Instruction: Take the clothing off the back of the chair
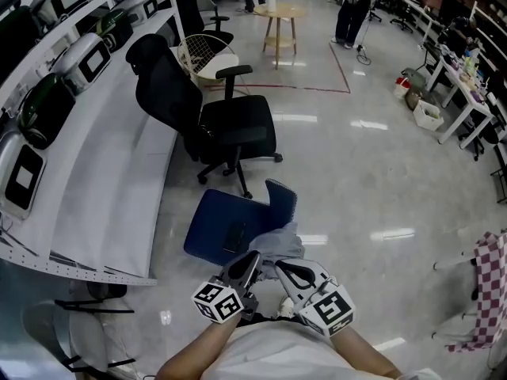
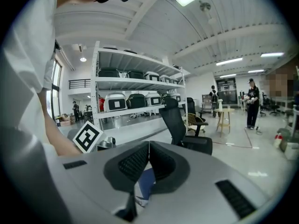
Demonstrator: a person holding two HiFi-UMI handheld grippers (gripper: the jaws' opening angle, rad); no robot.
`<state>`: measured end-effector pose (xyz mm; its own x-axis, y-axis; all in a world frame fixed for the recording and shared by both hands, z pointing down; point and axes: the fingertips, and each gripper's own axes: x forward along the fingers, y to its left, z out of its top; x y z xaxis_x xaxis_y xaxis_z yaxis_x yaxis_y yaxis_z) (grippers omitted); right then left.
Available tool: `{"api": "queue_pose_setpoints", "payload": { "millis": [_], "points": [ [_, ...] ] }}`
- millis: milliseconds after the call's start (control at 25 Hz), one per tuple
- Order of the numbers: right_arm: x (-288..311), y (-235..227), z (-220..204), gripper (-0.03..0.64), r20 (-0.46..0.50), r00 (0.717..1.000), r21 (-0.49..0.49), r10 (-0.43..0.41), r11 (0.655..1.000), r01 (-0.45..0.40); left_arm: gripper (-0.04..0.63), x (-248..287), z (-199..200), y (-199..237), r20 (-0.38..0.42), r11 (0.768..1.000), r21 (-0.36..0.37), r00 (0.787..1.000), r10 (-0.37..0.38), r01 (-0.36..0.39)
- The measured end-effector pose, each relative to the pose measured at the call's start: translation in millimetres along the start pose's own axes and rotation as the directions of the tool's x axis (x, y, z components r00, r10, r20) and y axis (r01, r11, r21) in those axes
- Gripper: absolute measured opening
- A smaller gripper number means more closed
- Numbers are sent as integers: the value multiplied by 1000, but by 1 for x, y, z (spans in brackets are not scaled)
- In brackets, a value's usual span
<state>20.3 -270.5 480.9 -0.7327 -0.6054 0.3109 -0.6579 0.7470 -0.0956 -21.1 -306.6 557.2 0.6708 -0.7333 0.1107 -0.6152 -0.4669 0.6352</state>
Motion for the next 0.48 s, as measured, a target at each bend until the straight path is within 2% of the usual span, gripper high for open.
{"api": "queue_pose_setpoints", "payload": {
  "millis": [40,120,160,480],
  "points": [
    [1,1,0,17,-7,1000,-1,-4,1000,4,20,1,0,2,-7,1000,-1,1000,-5,5],
    [3,2,1,17,-17,1000,-2,-16,1000,16,93,3,0,4,-20,1000,-7,1000,-17,17],
    [4,2,3,17,-16,1000,0,-23,1000,23,109,3,0,5,-25,1000,-10,999,-24,24],
    [4,1,1,17,-37,996,5,-80,997,80,147,8,-7,11,-62,998,-37,996,-60,58]
  ]
}}
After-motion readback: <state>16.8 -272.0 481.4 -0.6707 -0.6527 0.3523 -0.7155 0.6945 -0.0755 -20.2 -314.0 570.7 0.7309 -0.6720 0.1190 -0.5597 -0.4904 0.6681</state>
